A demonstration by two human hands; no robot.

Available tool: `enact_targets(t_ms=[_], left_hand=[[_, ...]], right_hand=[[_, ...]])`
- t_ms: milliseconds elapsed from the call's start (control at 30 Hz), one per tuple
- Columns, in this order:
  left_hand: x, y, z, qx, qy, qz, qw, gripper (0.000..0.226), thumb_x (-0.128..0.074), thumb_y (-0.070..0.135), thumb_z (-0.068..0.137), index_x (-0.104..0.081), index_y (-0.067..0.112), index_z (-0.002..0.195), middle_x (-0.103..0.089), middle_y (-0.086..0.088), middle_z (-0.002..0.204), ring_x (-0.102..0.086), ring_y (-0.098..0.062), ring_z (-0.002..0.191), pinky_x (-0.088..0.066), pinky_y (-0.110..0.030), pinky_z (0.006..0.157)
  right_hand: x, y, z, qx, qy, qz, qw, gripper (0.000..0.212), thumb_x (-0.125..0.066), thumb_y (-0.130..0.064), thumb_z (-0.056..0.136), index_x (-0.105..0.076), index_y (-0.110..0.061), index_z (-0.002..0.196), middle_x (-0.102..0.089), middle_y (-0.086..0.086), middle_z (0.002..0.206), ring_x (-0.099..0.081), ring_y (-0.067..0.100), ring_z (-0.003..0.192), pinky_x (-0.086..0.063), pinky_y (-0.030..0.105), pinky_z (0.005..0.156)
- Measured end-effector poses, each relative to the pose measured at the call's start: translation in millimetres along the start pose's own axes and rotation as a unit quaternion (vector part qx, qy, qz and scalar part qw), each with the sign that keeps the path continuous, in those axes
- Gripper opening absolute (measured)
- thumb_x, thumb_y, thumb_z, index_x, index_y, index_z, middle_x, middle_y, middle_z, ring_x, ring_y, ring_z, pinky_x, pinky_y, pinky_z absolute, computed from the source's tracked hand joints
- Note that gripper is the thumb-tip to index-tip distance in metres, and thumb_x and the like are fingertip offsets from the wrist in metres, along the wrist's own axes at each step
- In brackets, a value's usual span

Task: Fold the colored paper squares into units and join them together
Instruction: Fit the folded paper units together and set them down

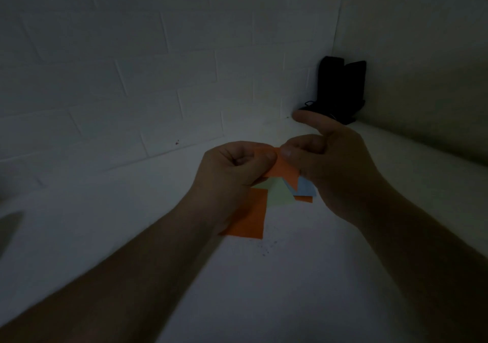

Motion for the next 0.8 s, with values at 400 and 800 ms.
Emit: enact_targets(t_ms=[400, 800], left_hand=[[0.2, 4.0, -0.6, 0.032, 0.013, -0.003, 0.999, 0.008, -0.073, 0.001, 0.090, -0.075, -0.001, 0.097, -0.077, -0.008, 0.075, -0.074, -0.014, 0.065, -0.057, -0.021, 0.059], [4.9, 0.1, 1.6, 0.067, 0.002, 0.018, 0.998, 0.013, -0.076, 0.007, 0.088, -0.077, 0.002, 0.099, -0.079, -0.015, 0.089, -0.076, -0.020, 0.077, -0.061, -0.024, 0.069]], right_hand=[[1.7, 3.6, 2.7, -0.041, 0.006, 0.073, 0.996, 0.075, -0.074, -0.003, 0.082, -0.042, -0.015, 0.149, -0.077, 0.006, 0.084, -0.076, 0.017, 0.085, -0.061, 0.030, 0.074], [0.4, 4.0, 1.5, -0.050, 0.004, 0.017, 0.999, 0.077, -0.075, -0.006, 0.085, -0.040, -0.026, 0.151, -0.076, 0.001, 0.082, -0.074, 0.017, 0.079, -0.058, 0.031, 0.072]])
Point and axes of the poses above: each hand's wrist, its own z-axis towards the middle knuckle, its own x-axis out of the back of the hand, y = z × x, the point moved 3 cm from there along z, towards the middle knuckle
